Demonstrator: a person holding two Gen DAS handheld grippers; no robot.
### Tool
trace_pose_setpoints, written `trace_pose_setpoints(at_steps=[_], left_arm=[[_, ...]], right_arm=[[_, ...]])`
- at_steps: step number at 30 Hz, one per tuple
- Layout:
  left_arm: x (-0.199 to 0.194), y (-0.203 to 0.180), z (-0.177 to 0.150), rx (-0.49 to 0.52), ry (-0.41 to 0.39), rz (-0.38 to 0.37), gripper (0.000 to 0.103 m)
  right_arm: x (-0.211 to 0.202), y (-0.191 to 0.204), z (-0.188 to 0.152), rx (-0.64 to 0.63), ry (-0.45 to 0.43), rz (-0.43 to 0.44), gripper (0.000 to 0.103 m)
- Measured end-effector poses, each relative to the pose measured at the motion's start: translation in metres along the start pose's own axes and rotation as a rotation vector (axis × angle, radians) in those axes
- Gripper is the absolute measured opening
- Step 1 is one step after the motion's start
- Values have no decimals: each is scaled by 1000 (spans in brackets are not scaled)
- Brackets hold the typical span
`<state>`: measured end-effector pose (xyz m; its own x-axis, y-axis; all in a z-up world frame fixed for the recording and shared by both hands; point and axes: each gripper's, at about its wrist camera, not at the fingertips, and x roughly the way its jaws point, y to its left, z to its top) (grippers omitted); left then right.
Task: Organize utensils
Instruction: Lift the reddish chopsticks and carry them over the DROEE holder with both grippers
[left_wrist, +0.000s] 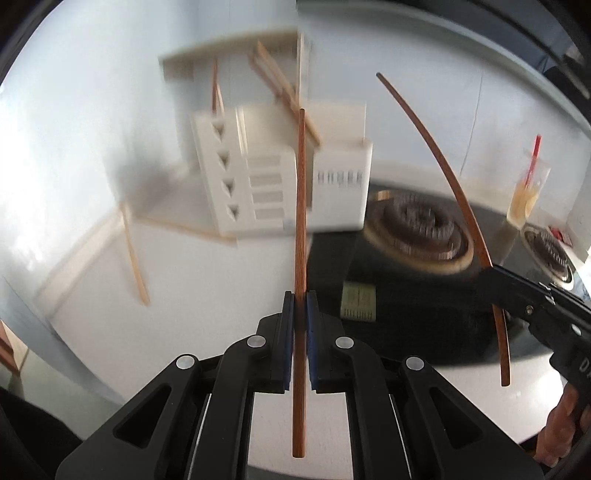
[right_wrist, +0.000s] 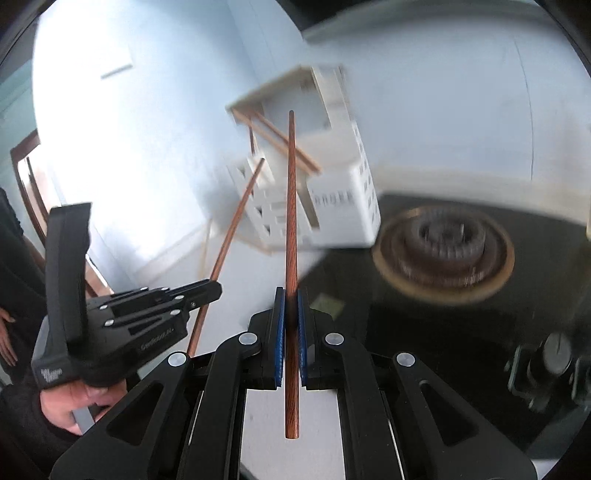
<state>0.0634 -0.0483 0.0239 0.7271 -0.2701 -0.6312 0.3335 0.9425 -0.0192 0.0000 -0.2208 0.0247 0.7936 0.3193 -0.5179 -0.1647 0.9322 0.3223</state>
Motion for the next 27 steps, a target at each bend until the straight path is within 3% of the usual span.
trace_pose_setpoints(at_steps=[3, 12, 18, 27], left_arm=[[-20, -3, 4, 23, -147, 38, 6], [-41, 6, 21, -6, -409, 43, 6], [-37, 26, 46, -87, -488, 7, 6], [-29, 30, 74, -45, -637, 10, 6]], right_arm=[[-5, -2, 11, -1, -75, 9, 7], [-17, 2, 39, -54, -296, 25, 7], [-11, 7, 56, -76, -372, 58, 7], [23, 7, 77, -75, -428, 78, 7]])
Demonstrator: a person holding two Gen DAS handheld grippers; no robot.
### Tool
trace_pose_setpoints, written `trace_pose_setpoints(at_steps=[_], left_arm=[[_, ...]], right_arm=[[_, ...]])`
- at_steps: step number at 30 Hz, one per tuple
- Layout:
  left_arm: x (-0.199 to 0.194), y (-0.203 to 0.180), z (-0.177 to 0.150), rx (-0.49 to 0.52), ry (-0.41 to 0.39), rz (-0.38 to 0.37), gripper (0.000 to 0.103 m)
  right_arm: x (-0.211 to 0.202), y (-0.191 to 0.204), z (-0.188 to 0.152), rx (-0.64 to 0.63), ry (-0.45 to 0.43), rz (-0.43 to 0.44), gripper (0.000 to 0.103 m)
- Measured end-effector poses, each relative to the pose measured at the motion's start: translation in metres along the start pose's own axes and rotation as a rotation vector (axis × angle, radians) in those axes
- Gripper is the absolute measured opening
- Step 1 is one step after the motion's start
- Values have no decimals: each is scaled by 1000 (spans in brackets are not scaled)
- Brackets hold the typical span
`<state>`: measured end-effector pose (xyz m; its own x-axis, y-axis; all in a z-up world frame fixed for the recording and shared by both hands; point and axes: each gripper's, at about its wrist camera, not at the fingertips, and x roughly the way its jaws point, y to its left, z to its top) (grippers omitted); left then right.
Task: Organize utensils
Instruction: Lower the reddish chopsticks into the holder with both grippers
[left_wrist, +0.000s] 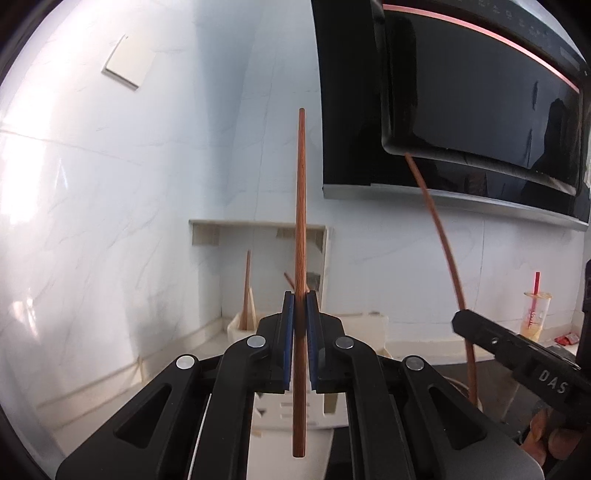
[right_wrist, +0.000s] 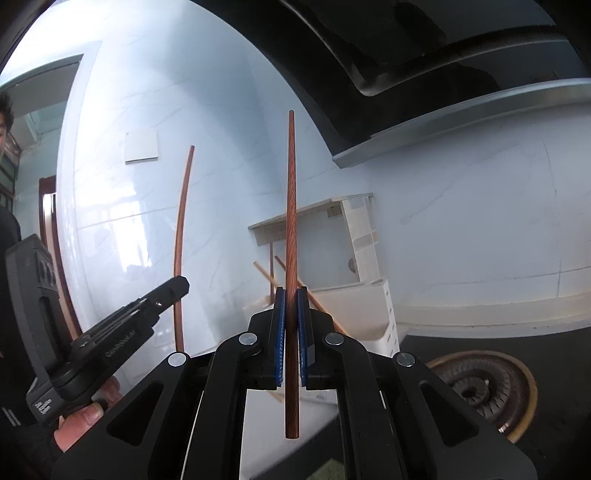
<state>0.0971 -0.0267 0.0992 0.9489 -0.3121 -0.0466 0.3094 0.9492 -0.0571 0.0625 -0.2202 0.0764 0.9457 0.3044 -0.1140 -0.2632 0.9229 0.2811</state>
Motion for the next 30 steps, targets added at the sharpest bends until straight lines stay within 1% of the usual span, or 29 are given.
trace_pose_setpoints(at_steps=[3, 6, 10, 15, 22, 26, 30], left_arm=[[13, 4, 5, 0, -26, -8, 6], [27, 13, 12, -24, -33, -22, 6], [48, 23, 21, -33, -41, -26, 6], [84, 44, 24, -110, 7, -60, 6], [122, 68, 18, -174, 56, -70, 6], [130, 72, 24, -172, 28, -68, 6], [134, 65, 31, -119, 4, -65, 6]], right_arm=[[17, 0, 1, -17, -17, -6, 7], [30, 1, 4, -26, -32, -3, 7], [49, 0, 7, -37, -46, 3, 7], [69, -11, 9, -7, -53, -7, 7], [95, -26, 6, -3, -47, -35, 7], [105, -35, 5, 14, -50, -43, 7], [112, -43, 4, 21, -41, -51, 7]])
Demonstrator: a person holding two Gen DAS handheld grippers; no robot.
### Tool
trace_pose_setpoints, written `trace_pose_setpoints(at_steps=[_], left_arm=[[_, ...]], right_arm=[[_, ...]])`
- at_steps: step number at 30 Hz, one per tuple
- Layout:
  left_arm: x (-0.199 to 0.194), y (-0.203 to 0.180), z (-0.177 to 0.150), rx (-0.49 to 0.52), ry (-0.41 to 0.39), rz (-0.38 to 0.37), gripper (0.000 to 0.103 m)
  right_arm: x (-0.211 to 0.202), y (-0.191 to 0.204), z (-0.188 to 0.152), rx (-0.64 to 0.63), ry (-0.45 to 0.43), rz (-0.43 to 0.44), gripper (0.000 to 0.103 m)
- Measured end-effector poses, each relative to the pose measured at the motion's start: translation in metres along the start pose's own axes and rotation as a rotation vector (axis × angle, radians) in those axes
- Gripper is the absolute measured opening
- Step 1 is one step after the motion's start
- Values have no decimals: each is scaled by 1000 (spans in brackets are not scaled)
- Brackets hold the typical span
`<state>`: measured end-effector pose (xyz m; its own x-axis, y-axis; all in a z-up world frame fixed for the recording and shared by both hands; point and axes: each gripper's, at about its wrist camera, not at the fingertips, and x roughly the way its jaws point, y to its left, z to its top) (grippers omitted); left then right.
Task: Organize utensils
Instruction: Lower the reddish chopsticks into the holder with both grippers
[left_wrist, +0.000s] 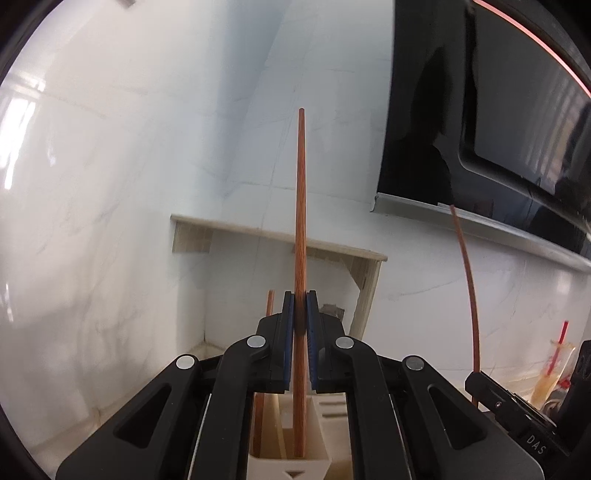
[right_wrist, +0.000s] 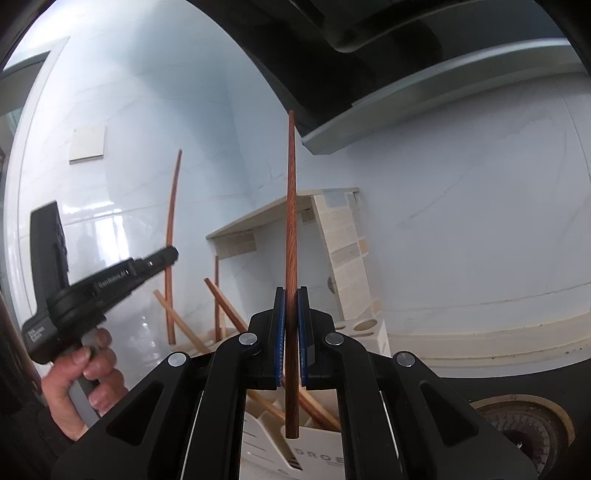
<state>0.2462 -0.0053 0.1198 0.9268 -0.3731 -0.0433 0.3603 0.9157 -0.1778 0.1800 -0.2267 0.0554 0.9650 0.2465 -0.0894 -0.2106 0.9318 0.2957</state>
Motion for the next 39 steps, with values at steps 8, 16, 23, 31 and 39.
trace_pose_setpoints(at_steps=[8, 16, 23, 31, 39], left_arm=[[13, 2, -4, 24, -8, 17, 6], [17, 4, -13, 45, -29, 31, 6], [22, 4, -24, 42, -27, 46, 6], [19, 6, -29, 37, -39, 57, 6], [11, -1, -38, 94, -78, 93, 6]], right_arm=[[6, -14, -1, 61, 10, 16, 7], [12, -17, -5, 58, 14, 21, 7], [15, -21, -7, 54, 7, 1, 7], [19, -16, -11, 19, 9, -17, 7], [21, -12, -16, -14, -3, -42, 7]])
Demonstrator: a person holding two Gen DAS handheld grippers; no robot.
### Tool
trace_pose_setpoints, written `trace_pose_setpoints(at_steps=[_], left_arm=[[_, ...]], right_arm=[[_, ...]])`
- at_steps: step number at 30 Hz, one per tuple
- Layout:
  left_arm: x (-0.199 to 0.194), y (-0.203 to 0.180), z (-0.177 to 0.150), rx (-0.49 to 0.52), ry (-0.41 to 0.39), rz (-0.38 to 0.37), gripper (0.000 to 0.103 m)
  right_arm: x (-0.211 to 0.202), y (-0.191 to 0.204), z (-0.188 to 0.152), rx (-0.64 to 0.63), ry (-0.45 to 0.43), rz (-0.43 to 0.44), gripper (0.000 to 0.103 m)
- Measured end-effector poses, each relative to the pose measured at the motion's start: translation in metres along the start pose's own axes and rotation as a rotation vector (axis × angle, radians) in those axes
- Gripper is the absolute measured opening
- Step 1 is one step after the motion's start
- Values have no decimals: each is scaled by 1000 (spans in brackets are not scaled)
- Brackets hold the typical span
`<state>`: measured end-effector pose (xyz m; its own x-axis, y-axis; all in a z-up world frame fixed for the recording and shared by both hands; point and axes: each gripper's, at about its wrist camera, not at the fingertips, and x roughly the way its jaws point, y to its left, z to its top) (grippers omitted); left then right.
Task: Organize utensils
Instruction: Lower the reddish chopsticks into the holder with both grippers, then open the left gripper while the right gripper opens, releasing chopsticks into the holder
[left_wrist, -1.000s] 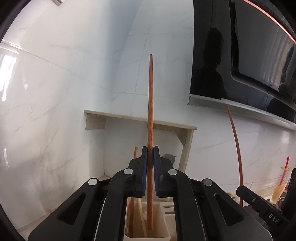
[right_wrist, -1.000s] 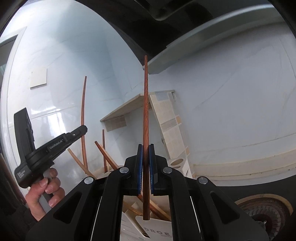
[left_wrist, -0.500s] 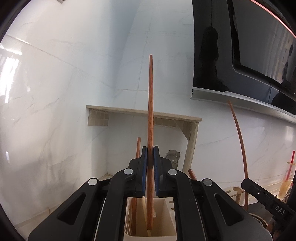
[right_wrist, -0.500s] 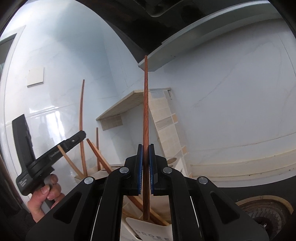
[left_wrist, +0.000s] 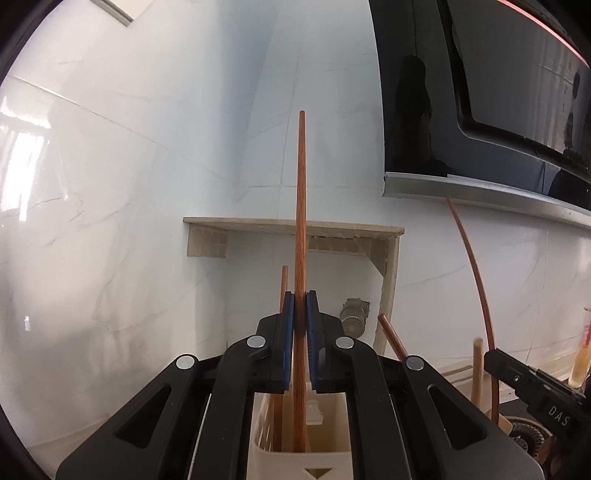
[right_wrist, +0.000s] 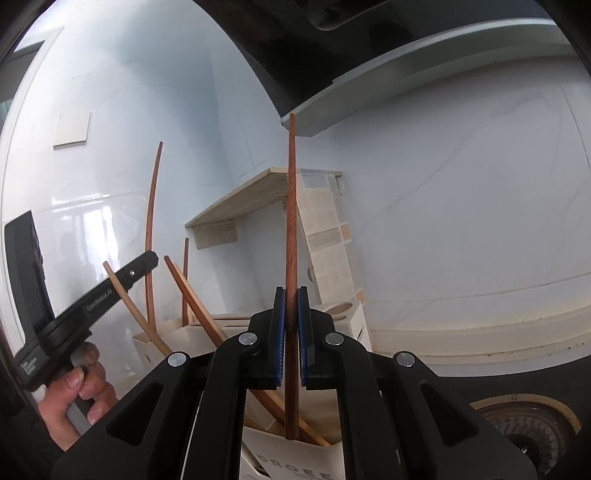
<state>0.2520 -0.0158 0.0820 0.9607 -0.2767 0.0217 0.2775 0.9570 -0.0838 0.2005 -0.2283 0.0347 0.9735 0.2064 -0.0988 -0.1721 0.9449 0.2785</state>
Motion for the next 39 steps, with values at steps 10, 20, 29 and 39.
trace_pose_setpoints(at_steps=[10, 20, 29, 39], left_arm=[[-6, -1, 1, 19, -30, 15, 6], [-7, -1, 0, 4, -24, 6, 6], [-20, -6, 4, -8, -34, -9, 6], [-32, -6, -1, -1, 16, 11, 7]], right_arm=[[0, 5, -2, -46, -13, -18, 7], [2, 2, -5, -46, -8, -23, 7], [-5, 7, -14, -89, 17, -45, 7], [-15, 15, -26, -118, 81, -108, 41]])
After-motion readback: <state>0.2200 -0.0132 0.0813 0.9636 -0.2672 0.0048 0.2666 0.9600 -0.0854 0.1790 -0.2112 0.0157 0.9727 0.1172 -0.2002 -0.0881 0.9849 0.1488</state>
